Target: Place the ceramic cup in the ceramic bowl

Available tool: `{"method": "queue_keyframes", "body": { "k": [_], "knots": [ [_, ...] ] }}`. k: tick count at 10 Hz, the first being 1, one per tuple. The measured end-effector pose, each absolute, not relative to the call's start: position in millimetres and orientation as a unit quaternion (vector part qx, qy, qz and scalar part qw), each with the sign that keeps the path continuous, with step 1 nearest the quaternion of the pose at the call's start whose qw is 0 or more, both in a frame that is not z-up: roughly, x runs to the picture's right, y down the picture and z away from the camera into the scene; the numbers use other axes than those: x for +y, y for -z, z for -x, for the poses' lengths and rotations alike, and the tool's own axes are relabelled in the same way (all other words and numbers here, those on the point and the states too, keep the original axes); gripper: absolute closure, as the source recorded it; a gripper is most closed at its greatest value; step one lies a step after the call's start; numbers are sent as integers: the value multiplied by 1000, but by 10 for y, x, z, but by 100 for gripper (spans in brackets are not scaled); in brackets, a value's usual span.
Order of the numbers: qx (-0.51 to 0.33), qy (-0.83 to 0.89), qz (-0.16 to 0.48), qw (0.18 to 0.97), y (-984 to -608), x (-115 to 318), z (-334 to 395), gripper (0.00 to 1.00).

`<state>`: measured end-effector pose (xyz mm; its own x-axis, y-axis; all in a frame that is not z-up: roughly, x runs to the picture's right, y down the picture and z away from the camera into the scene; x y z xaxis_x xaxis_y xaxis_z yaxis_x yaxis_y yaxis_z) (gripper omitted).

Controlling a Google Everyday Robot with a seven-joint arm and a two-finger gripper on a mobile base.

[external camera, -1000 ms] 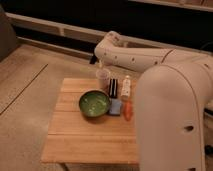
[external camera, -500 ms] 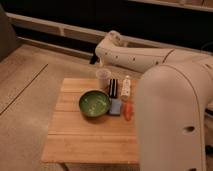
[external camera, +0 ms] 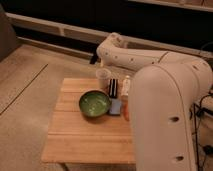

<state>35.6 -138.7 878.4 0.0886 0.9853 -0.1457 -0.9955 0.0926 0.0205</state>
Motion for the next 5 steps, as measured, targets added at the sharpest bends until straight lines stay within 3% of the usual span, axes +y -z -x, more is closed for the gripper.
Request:
{"method": "queue_keyframes", "body": {
  "k": [5],
  "knots": [
    [81, -656, 68, 747, -9172, -1407, -248, 35]
  ]
}}
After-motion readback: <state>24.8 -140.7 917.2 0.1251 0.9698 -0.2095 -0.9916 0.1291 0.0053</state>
